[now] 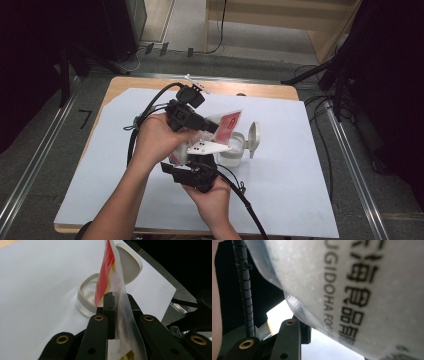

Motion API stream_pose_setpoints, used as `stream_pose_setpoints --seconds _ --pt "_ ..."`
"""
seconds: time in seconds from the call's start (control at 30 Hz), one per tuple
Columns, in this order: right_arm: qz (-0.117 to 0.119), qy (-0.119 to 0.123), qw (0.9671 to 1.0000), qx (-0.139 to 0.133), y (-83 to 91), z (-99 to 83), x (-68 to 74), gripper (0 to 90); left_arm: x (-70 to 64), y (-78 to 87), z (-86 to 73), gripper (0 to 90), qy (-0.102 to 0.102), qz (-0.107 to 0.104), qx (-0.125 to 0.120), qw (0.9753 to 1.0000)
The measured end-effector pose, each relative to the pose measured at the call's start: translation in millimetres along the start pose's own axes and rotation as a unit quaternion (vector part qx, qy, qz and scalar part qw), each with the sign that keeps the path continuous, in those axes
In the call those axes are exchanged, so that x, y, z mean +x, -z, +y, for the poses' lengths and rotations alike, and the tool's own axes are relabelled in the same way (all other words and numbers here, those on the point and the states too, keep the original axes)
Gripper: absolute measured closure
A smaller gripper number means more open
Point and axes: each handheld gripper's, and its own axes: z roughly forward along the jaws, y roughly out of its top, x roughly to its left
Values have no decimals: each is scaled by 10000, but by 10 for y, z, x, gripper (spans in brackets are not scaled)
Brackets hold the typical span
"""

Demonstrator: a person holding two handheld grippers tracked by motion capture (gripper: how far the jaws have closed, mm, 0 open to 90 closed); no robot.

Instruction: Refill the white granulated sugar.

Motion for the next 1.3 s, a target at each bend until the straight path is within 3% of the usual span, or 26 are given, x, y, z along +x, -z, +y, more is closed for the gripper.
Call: stream_pose_setpoints --seconds 1.3 --pt "-3 -12 10000 15 2 -2 3 634 -22 -6 -4 831 -36 24 -19 10000"
